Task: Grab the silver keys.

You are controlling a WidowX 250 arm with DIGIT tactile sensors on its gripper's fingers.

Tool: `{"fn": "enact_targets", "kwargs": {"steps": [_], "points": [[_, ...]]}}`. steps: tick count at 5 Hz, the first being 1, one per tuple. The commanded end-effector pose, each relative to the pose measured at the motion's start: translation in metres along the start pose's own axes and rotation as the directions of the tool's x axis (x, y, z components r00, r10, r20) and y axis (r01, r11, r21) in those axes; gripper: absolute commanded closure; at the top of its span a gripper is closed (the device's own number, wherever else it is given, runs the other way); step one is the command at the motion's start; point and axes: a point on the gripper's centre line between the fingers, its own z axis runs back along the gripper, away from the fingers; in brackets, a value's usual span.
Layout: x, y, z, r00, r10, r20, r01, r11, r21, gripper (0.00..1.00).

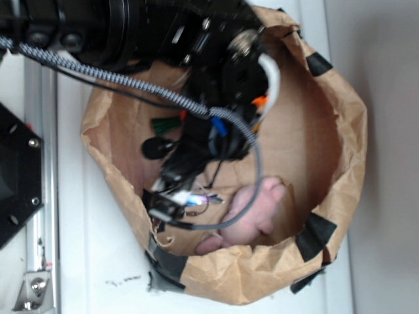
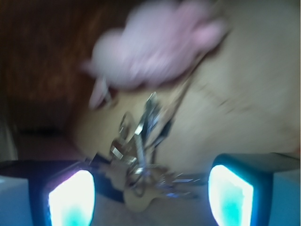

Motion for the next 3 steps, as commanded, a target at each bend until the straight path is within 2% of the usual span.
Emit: {"fn": "enact_targets", "kwargs": {"steps": [1, 2, 3], "points": [[-0.009, -0.01, -0.028, 0.995, -0.083, -0.061, 0.083, 0.997, -0.002, 0.0], [-0.006, -0.012, -0.028, 0.995, -0.089, -0.034, 0.089, 0.996, -0.008, 0.0], [0.002, -0.014, -0.022, 0.998, -0.056, 0.007, 0.056, 0.998, 0.008, 1.0]]}}
